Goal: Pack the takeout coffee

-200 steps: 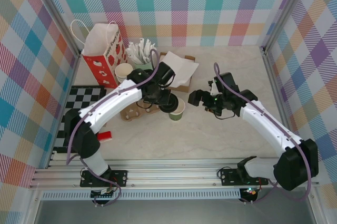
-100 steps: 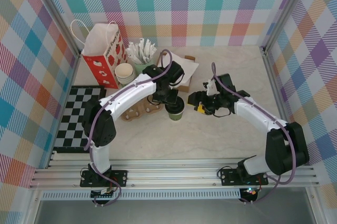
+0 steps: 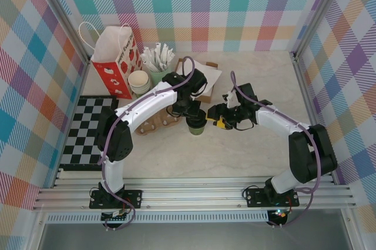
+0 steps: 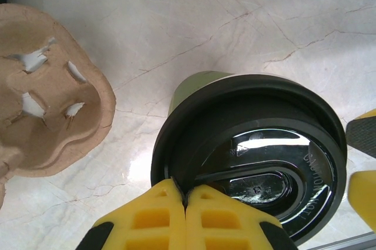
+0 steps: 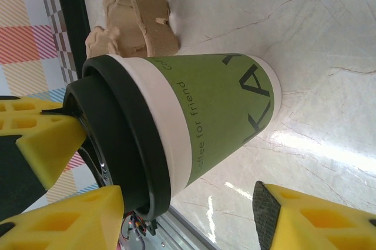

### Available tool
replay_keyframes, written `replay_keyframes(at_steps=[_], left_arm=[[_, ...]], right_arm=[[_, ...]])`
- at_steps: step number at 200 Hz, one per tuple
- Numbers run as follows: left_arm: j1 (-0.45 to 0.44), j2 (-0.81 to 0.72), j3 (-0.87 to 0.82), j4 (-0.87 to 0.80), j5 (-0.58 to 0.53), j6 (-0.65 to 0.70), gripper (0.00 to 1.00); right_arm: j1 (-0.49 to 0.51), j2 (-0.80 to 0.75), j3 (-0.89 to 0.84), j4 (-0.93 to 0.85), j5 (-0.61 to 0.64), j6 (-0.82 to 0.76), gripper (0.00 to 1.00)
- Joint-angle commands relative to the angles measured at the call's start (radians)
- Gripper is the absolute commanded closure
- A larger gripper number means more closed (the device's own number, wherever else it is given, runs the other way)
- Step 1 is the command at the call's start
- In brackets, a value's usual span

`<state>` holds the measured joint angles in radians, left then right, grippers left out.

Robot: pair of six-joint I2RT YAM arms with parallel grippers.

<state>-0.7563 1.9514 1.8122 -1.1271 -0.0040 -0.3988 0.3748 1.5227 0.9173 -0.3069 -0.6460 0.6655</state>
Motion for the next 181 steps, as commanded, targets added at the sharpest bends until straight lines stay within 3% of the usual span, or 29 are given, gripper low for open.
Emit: replay_keyframes(at_steps=[1, 114, 181], left_arm=[[-0.003, 0.014, 0.024, -0.040, 0.000, 0.019, 1.00], [-0.002, 0.112, 0.057, -0.086, 0.011, 0.062, 1.00], [0.003, 0.169, -0.089, -0.045, 0.029, 0.074, 1.00]], right_arm=[[0.000, 0.018, 0.035, 0.020, -0.026, -0.008, 0.40], [0.002, 0.094, 0.015, -0.032, 0.067, 0.040, 0.53], [0.001, 0.133, -0.088, -0.033, 0.123, 0.058, 0.54]])
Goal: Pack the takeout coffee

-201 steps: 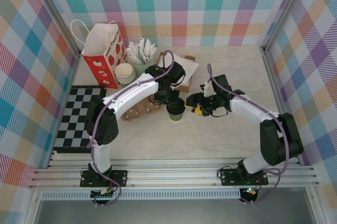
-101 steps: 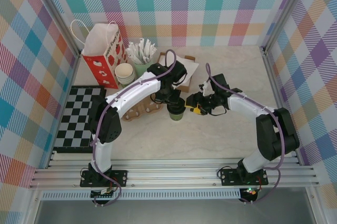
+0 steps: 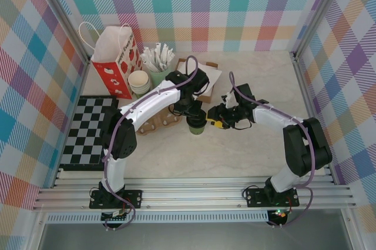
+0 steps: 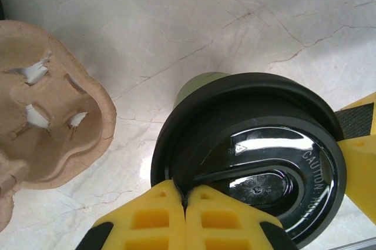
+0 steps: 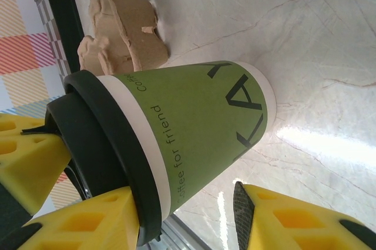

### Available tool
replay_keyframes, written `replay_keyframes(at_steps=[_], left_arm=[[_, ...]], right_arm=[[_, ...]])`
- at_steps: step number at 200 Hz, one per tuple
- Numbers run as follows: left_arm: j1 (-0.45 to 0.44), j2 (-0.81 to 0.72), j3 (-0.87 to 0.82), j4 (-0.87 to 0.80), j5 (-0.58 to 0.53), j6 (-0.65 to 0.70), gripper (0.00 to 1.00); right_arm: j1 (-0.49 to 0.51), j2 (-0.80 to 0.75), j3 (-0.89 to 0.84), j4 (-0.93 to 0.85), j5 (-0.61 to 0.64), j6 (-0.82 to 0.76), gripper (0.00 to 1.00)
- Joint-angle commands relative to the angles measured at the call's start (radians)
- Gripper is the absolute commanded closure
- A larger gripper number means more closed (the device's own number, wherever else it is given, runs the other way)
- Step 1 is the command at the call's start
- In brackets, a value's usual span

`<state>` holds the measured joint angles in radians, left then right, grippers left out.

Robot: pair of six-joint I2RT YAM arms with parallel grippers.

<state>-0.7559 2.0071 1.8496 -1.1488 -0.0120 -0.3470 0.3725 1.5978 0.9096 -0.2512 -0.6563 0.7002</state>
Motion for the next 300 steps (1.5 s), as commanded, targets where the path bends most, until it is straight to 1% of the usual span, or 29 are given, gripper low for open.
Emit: replay_keyframes(at_steps=[1, 16, 32, 59, 76, 104, 122, 138, 166, 183, 210, 234, 253, 282, 300], left_arm=[[0.002, 0.114, -0.130, -0.023, 0.040, 0.022, 1.00], [0.005, 0.127, -0.148, -0.020, 0.045, 0.030, 1.00], [0.004, 0.133, -0.129, -0.026, 0.049, 0.055, 1.00], [0.001, 0.079, -0.057, -0.002, 0.064, 0.136, 1.00], [-0.004, 0.061, -0.005, 0.003, 0.080, 0.213, 1.00], [-0.006, 0.103, 0.098, -0.055, 0.136, 0.329, 1.00], [-0.006, 0.135, 0.168, -0.097, 0.137, 0.365, 1.00], [-0.006, 0.137, 0.193, -0.096, 0.146, 0.384, 1.00], [-0.006, 0.135, 0.205, -0.085, 0.169, 0.390, 1.00], [-0.008, 0.140, 0.201, -0.085, 0.169, 0.389, 1.00], [-0.007, 0.139, 0.183, -0.074, 0.162, 0.377, 1.00], [-0.008, 0.136, 0.145, -0.046, 0.182, 0.358, 1.00], [-0.007, 0.134, 0.083, -0.014, 0.205, 0.346, 1.00], [-0.008, 0.121, -0.021, 0.040, 0.236, 0.319, 1.00], [-0.008, 0.114, -0.049, 0.050, 0.233, 0.307, 1.00]], right_arm=[[0.004, 0.057, -0.081, -0.088, 0.133, 0.023, 0.54], [0.003, 0.042, -0.080, -0.089, 0.127, 0.028, 0.53], [0.003, 0.012, -0.064, -0.072, 0.100, 0.043, 0.51], [-0.006, -0.074, -0.036, -0.006, 0.048, 0.097, 0.40], [-0.024, -0.113, -0.027, 0.028, 0.013, 0.117, 0.36], [-0.064, -0.105, -0.018, 0.038, -0.073, 0.079, 0.31], [-0.096, -0.084, -0.018, 0.020, -0.111, 0.054, 0.30], [-0.109, -0.075, -0.010, -0.007, -0.115, 0.024, 0.33], [-0.113, -0.042, 0.012, -0.056, -0.093, -0.030, 0.45], [-0.113, -0.023, 0.011, -0.055, -0.085, -0.033, 0.50], [-0.112, 0.004, 0.005, -0.047, -0.108, -0.037, 0.53], [-0.112, 0.036, -0.020, -0.052, -0.078, -0.047, 0.58], [-0.112, 0.060, -0.057, -0.045, -0.059, -0.043, 0.60], [-0.111, 0.068, -0.092, -0.075, -0.017, -0.058, 0.60], [-0.111, 0.070, -0.090, -0.088, -0.032, -0.060, 0.60]])
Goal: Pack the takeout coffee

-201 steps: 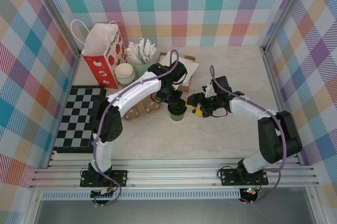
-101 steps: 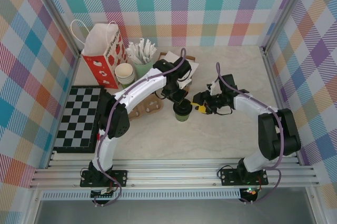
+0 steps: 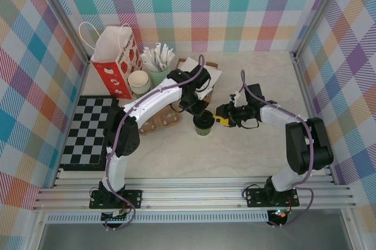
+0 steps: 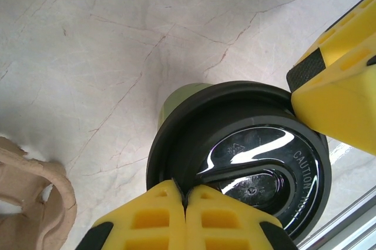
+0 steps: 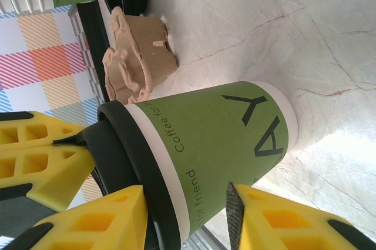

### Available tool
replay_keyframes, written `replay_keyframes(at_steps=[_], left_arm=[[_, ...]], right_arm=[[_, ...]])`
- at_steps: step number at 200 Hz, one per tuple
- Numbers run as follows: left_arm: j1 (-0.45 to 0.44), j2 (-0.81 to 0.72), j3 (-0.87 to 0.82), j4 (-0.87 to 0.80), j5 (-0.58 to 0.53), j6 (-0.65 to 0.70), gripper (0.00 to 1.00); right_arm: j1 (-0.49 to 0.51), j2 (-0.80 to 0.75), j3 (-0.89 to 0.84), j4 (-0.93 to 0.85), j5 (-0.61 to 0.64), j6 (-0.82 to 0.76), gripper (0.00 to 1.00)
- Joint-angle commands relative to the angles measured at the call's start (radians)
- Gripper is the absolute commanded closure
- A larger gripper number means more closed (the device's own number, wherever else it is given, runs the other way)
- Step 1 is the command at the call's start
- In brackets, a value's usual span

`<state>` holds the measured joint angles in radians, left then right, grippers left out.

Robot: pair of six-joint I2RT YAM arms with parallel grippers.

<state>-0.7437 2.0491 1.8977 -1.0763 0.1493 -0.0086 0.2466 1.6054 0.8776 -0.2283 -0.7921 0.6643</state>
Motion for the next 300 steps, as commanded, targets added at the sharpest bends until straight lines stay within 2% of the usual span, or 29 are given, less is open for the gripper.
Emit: replay_keyframes(at_steps=[1, 16, 47, 69, 100, 121, 158, 200, 230, 244, 258, 300], left_arm=[[-0.019, 0.072, -0.097, -0.023, 0.072, -0.031, 1.00], [-0.019, 0.057, -0.076, -0.039, 0.075, -0.041, 0.97], [-0.019, 0.042, 0.023, -0.101, -0.024, -0.093, 0.97], [-0.020, 0.036, 0.035, -0.107, -0.025, -0.131, 0.99], [-0.021, 0.022, 0.031, -0.097, -0.025, -0.164, 1.00], [-0.021, 0.022, 0.033, -0.097, -0.031, -0.200, 1.00], [-0.025, -0.007, 0.023, -0.073, -0.098, -0.416, 1.00], [-0.032, -0.049, 0.010, -0.048, -0.133, -0.652, 1.00], [-0.038, -0.030, 0.023, -0.089, -0.128, -0.828, 1.00], [-0.044, -0.014, 0.043, -0.132, -0.164, -0.890, 1.00], [-0.053, -0.003, 0.043, -0.143, -0.190, -0.923, 1.00], [-0.056, 0.021, 0.044, -0.142, -0.171, -0.943, 1.00]], right_arm=[[0.014, 0.061, -0.057, -0.109, 0.102, -0.023, 0.60], [0.014, 0.019, -0.044, -0.090, 0.071, -0.002, 0.57], [0.014, -0.122, 0.007, -0.073, 0.094, 0.051, 0.41], [0.015, -0.201, -0.013, -0.038, 0.086, 0.086, 0.32], [0.031, -0.218, -0.056, -0.006, 0.006, 0.099, 0.22], [0.061, -0.226, -0.085, -0.004, 0.044, 0.112, 0.16], [0.106, -0.330, -0.227, 0.194, 0.153, 0.202, 0.11], [0.127, -0.423, -0.343, 0.323, 0.244, 0.237, 0.00], [0.131, -0.431, -0.411, 0.430, 0.274, 0.282, 0.00], [0.138, -0.420, -0.422, 0.469, 0.298, 0.298, 0.00], [0.148, -0.396, -0.421, 0.505, 0.318, 0.308, 0.00], [0.165, -0.299, -0.407, 0.621, 0.317, 0.326, 0.03]])
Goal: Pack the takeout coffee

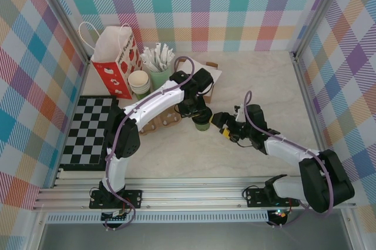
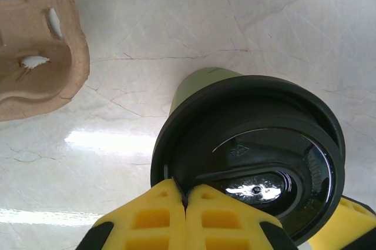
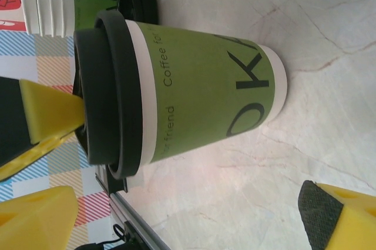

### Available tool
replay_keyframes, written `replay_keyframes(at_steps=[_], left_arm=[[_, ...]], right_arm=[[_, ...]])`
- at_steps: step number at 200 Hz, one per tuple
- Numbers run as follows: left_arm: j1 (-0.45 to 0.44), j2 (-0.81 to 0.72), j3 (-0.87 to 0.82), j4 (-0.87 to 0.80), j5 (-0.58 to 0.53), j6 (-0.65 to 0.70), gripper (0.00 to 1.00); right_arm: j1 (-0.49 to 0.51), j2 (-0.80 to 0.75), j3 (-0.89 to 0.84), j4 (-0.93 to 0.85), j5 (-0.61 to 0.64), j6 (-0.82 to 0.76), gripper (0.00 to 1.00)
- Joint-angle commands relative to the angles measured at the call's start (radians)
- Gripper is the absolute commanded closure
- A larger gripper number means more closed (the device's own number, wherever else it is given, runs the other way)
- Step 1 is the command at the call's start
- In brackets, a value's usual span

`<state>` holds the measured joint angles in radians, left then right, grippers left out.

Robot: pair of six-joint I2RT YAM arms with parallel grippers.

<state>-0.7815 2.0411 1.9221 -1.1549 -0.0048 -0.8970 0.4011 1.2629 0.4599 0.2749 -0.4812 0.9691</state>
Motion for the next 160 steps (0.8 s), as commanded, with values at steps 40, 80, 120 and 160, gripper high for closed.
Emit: replay_keyframes(at_steps=[40, 80, 120, 160], left_arm=[[-0.019, 0.037, 0.020, -0.065, -0.024, -0.054, 1.00], [-0.022, 0.056, 0.031, -0.067, -0.008, -0.051, 1.00], [-0.023, 0.077, 0.024, -0.076, -0.018, -0.036, 1.00], [-0.024, 0.098, -0.043, -0.074, -0.036, -0.025, 1.00]], right_arm=[[0.032, 0.101, 0.006, 0.168, 0.015, 0.035, 0.06], [0.040, 0.140, -0.012, 0.193, 0.044, 0.035, 0.06], [0.041, 0.195, -0.055, 0.170, 0.073, 0.031, 0.05], [0.041, 0.220, -0.069, 0.045, 0.079, 0.044, 0.05]])
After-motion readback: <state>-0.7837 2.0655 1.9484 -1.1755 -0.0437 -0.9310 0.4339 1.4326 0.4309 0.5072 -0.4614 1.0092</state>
